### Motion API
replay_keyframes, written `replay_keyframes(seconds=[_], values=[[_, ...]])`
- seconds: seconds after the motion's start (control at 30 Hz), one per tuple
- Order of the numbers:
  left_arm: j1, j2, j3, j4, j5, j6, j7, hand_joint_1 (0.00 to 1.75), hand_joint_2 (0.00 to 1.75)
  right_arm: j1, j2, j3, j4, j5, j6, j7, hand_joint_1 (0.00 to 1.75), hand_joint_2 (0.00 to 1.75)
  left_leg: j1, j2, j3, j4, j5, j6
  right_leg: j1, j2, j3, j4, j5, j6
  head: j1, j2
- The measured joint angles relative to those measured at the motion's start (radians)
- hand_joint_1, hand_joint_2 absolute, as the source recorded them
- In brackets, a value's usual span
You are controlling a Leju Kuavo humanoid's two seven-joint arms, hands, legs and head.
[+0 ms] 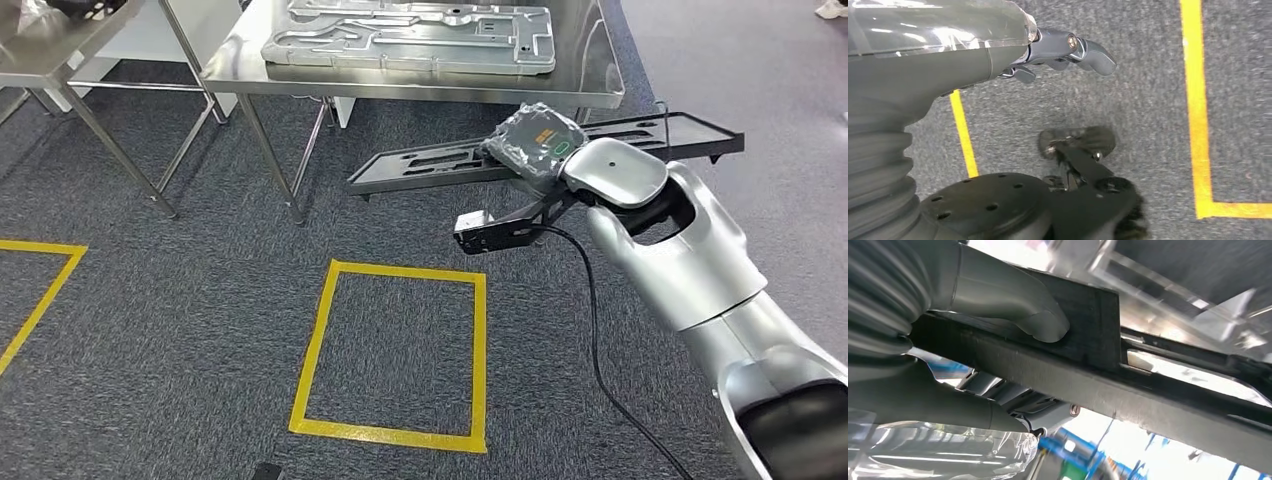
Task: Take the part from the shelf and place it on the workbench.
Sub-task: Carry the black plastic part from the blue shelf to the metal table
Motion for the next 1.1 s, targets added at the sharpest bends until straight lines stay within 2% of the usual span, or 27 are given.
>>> replay_keyframes(seconds=[0.03, 0.07, 0.17, 0.23, 0.27, 0.33, 0.37, 0.4, 0.43, 0.5, 0.53, 0.57, 0.63, 0.7, 0.73, 0.77, 0.8, 0.83, 0.87, 0.9, 0.93, 1.0, 1.03, 1.07, 1.1], values=[[0.001, 0.000, 0.000, 0.000, 0.000, 0.000, -0.001, 0.00, 1.75, -0.012, -0.007, 0.000, -0.002, 0.002, -0.004, -0.003, 1.75, 1.75, -0.003, -0.001, 0.024, -0.055, 0.022, 0.006, 0.001, 0.002, 0.006, 0.000, -0.006, 0.004, 0.000, 0.000], [0.000, 0.000, 0.000, 0.000, 0.000, -0.001, -0.001, 0.00, 1.75, -0.023, -0.013, 0.000, -0.005, 0.004, -0.006, -0.005, 1.75, 1.75, -0.005, -0.001, 0.040, -0.090, 0.027, 0.012, 0.002, 0.003, 0.009, 0.000, -0.009, 0.009, 0.000, 0.000], [-0.002, -0.001, 0.000, 0.001, -0.002, -0.005, -0.002, 0.00, 1.75, -0.038, -0.029, 0.000, -0.013, 0.000, -0.011, -0.008, 1.75, 1.75, -0.006, -0.002, 0.056, -0.118, 0.009, 0.028, 0.002, 0.003, 0.010, -0.004, -0.017, 0.026, 0.000, 0.000], [-0.002, -0.002, 0.000, 0.001, -0.005, -0.010, -0.004, 0.00, 1.75, -0.041, -0.043, -0.002, -0.018, -0.018, -0.016, -0.008, 1.75, 1.75, -0.001, -0.002, 0.068, -0.130, 0.007, 0.038, 0.002, 0.001, -0.005, 0.032, -0.038, 0.036, 0.000, 0.000], [-0.002, -0.002, 0.000, 0.001, -0.009, -0.012, -0.005, 0.00, 1.75, -0.041, -0.051, -0.005, -0.021, -0.033, -0.021, -0.008, 1.75, 1.75, 0.001, -0.001, 0.074, -0.134, 0.005, 0.044, 0.001, -0.001, -0.030, 0.081, -0.058, 0.039, 0.000, 0.000], [-0.005, -0.002, 0.000, 0.001, -0.017, -0.015, -0.005, 0.00, 1.75, -0.035, -0.068, -0.012, -0.026, -0.065, -0.028, -0.008, 1.75, 1.75, -0.001, -0.002, 0.082, -0.135, -0.003, 0.052, 0.000, -0.001, -0.107, 0.211, -0.100, 0.043, 0.000, 0.000], [-0.006, -0.002, 0.000, 0.001, -0.019, -0.015, -0.005, 0.00, 1.75, -0.027, -0.077, -0.016, -0.028, -0.080, -0.030, -0.008, 1.75, 1.75, -0.001, -0.003, 0.088, -0.135, -0.008, 0.054, -0.001, -0.002, -0.143, 0.260, -0.106, 0.045, 0.000, 0.000], [-0.006, -0.003, 0.000, 0.001, -0.020, -0.016, -0.005, 0.00, 1.75, -0.018, -0.085, -0.021, -0.030, -0.093, -0.031, -0.007, 1.75, 1.75, -0.001, -0.004, 0.095, -0.134, -0.014, 0.054, -0.002, -0.003, -0.164, 0.276, -0.091, 0.046, 0.000, 0.000], [-0.005, -0.004, 0.000, 0.001, -0.020, -0.016, -0.005, 0.00, 1.75, -0.010, -0.092, -0.025, -0.033, -0.103, -0.032, -0.007, 1.75, 1.75, -0.001, -0.006, 0.104, -0.133, -0.021, 0.053, -0.003, -0.004, -0.165, 0.251, -0.056, 0.046, 0.000, 0.000], [-0.003, -0.005, 0.000, 0.001, -0.020, -0.016, -0.005, 0.00, 1.75, -0.001, -0.106, -0.034, -0.042, -0.119, -0.037, -0.006, 1.75, 1.75, -0.001, -0.007, 0.121, -0.129, -0.038, 0.047, -0.003, -0.008, -0.126, 0.126, 0.036, 0.042, 0.000, 0.000], [-0.004, -0.005, 0.000, 0.001, -0.021, -0.016, -0.005, 0.00, 1.75, 0.001, -0.112, -0.039, -0.046, -0.124, -0.039, -0.006, 1.75, 1.75, -0.003, -0.007, 0.126, -0.126, -0.047, 0.042, 0.000, -0.009, -0.103, 0.067, 0.062, 0.039, 0.000, 0.000], [-0.005, -0.006, 0.000, 0.001, -0.021, -0.016, -0.006, 0.00, 1.75, 0.002, -0.116, -0.043, -0.049, -0.127, -0.042, -0.005, 1.75, 1.75, -0.004, -0.007, 0.128, -0.124, -0.053, 0.037, 0.002, -0.009, -0.088, 0.030, 0.072, 0.035, 0.000, 0.000], [-0.009, -0.006, 0.000, 0.001, -0.021, -0.016, -0.006, 0.00, 1.75, 0.005, -0.122, -0.048, -0.054, -0.131, -0.045, -0.005, 1.75, 1.75, -0.007, -0.006, 0.130, -0.127, -0.060, 0.026, 0.007, -0.007, -0.078, 0.007, 0.060, 0.026, 0.000, 0.000], [-0.010, -0.006, 0.000, 0.000, -0.021, -0.015, -0.007, 0.00, 1.75, 0.010, -0.128, -0.053, -0.059, -0.132, -0.046, -0.004, 1.75, 1.75, -0.008, -0.004, 0.135, -0.125, -0.070, 0.016, 0.001, -0.004, -0.067, 0.000, 0.053, 0.014, 0.000, 0.000], [-0.010, -0.006, 0.000, 0.000, -0.021, -0.015, -0.007, 0.00, 1.75, 0.011, -0.130, -0.056, -0.062, -0.132, -0.046, -0.004, 1.75, 1.75, -0.008, -0.003, 0.128, -0.102, -0.082, 0.011, -0.002, -0.004, -0.058, -0.005, 0.049, 0.009, 0.000, 0.000], [-0.010, -0.005, 0.000, 0.000, -0.021, -0.015, -0.007, 0.00, 1.75, 0.011, -0.131, -0.059, -0.065, -0.133, -0.047, -0.004, 1.75, 1.75, -0.007, -0.003, 0.108, -0.059, -0.101, 0.005, -0.006, -0.004, -0.049, -0.008, 0.045, 0.004, 0.000, 0.000], [-0.010, -0.005, 0.000, 0.000, -0.021, -0.015, -0.008, 0.00, 1.75, 0.012, -0.132, -0.060, -0.066, -0.135, -0.047, -0.004, 1.75, 1.75, -0.005, -0.003, 0.074, 0.005, -0.123, 0.001, -0.006, -0.004, -0.041, -0.009, 0.038, -0.001, 0.000, 0.000], [-0.011, -0.006, 0.000, 0.000, -0.021, -0.015, -0.007, 0.00, 1.75, 0.014, -0.132, -0.061, -0.068, -0.140, -0.047, -0.004, 1.75, 1.75, -0.003, -0.003, 0.030, 0.077, -0.144, -0.003, -0.005, -0.004, -0.034, -0.009, 0.031, -0.003, 0.000, 0.000], [-0.010, -0.006, 0.000, 0.000, -0.021, -0.015, -0.007, 0.00, 1.75, 0.020, -0.133, -0.061, -0.069, -0.149, -0.047, -0.003, 1.75, 1.75, -0.002, -0.003, -0.011, 0.136, -0.154, -0.005, -0.004, -0.003, -0.026, -0.009, 0.024, -0.003, 0.000, 0.000], [-0.009, -0.006, 0.000, 0.000, -0.022, -0.015, -0.007, 0.00, 1.75, 0.027, -0.133, -0.063, -0.070, -0.165, -0.047, 0.000, 1.75, 1.75, -0.001, -0.003, -0.039, 0.165, -0.144, -0.006, -0.003, -0.001, -0.016, -0.009, 0.015, -0.003, 0.000, 0.000], [-0.007, -0.006, 0.000, 0.000, -0.022, -0.015, -0.007, 0.00, 1.75, 0.036, -0.134, -0.065, -0.072, -0.187, -0.047, 0.006, 1.75, 1.75, -0.001, -0.003, -0.049, 0.154, -0.113, -0.005, -0.002, 0.000, -0.004, -0.009, 0.006, -0.002, 0.000, 0.000], [-0.005, -0.006, 0.000, 0.000, -0.024, -0.014, -0.005, 0.00, 1.75, 0.057, -0.136, -0.081, -0.078, -0.256, -0.047, 0.038, 1.75, 1.75, -0.002, -0.003, -0.018, 0.034, -0.010, 0.004, -0.002, 0.001, 0.024, -0.010, -0.015, 0.002, 0.000, 0.000], [-0.004, -0.006, 0.000, 0.000, -0.025, -0.013, -0.003, 0.00, 1.75, 0.069, -0.135, -0.098, -0.082, -0.306, -0.047, 0.071, 1.75, 1.75, -0.005, -0.003, 0.004, -0.027, 0.025, 0.011, 0.000, 0.000, 0.036, -0.011, -0.025, 0.005, 0.000, 0.000], [-0.004, -0.006, 0.000, 0.000, -0.027, -0.010, -0.001, 0.00, 1.75, 0.084, -0.132, -0.119, -0.084, -0.368, -0.047, 0.112, 1.75, 1.75, -0.009, -0.003, 0.026, -0.077, 0.040, 0.020, 0.000, 0.001, 0.043, -0.013, -0.032, 0.010, 0.000, 0.000], [-0.005, -0.006, 0.000, 0.001, -0.030, -0.008, 0.000, 0.00, 1.75, 0.102, -0.128, -0.146, -0.085, -0.441, -0.048, 0.157, 1.75, 1.75, -0.012, -0.003, 0.039, -0.101, 0.036, 0.027, 0.001, 0.000, 0.047, -0.015, -0.036, 0.016, 0.000, 0.000]])
